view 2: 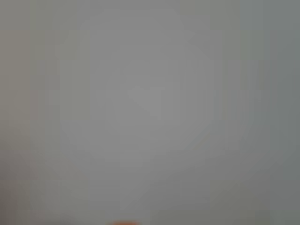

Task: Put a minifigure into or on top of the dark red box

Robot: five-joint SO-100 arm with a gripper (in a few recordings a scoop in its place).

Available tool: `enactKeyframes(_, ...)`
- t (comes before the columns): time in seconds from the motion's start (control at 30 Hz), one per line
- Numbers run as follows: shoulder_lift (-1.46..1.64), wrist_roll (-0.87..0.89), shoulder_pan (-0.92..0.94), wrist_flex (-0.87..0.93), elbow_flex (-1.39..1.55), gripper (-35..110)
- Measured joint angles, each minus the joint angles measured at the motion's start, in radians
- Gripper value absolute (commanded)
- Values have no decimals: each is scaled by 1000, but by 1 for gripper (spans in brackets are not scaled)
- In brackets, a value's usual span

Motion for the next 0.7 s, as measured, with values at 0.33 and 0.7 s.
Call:
enactKeyframes(0.33,-51,787,106,213,-299,17)
enactKeyframes(0.7,-86,1348,282,383,-436,20)
